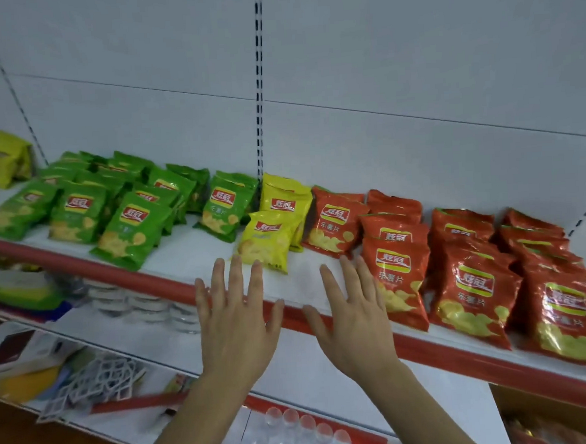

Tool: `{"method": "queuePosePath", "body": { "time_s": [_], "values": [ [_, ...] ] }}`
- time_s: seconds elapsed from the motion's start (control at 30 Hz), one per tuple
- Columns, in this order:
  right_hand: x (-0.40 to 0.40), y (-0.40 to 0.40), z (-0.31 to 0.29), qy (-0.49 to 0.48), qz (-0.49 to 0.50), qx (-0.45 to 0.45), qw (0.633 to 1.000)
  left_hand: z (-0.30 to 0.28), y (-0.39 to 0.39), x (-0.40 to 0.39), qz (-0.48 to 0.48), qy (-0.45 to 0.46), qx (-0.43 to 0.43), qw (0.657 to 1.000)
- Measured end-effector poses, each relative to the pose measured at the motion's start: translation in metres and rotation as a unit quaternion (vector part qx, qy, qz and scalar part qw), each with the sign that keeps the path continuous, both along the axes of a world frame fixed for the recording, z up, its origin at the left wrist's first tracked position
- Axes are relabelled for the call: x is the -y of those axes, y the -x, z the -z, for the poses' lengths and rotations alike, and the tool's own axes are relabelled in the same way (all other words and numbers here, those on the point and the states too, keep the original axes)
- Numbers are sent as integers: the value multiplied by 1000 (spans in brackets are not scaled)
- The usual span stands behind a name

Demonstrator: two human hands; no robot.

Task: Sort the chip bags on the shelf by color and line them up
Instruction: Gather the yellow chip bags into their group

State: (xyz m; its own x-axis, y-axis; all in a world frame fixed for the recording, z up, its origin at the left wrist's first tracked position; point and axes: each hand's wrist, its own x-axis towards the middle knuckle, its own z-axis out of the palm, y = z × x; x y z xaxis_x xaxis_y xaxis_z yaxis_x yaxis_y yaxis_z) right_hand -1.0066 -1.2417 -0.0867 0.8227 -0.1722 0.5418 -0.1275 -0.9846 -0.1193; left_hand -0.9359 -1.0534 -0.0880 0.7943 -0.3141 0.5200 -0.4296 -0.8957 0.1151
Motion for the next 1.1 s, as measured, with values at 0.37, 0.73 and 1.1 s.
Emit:
{"method": "queuePosePath", "body": {
  "time_s": [0.37, 0.73, 1.1],
  "values": [
    [-16, -136, 16, -35, 27, -43, 998, 1, -118, -17, -7, -34, 8, 999],
    [-21, -179, 16, -181, -14, -43, 982, 8, -186, -4, 94, 85, -123, 984],
    [-52, -177, 1, -310, 31, 95, 946, -21, -228, -19, 188, 433, -356, 806]
  ]
}}
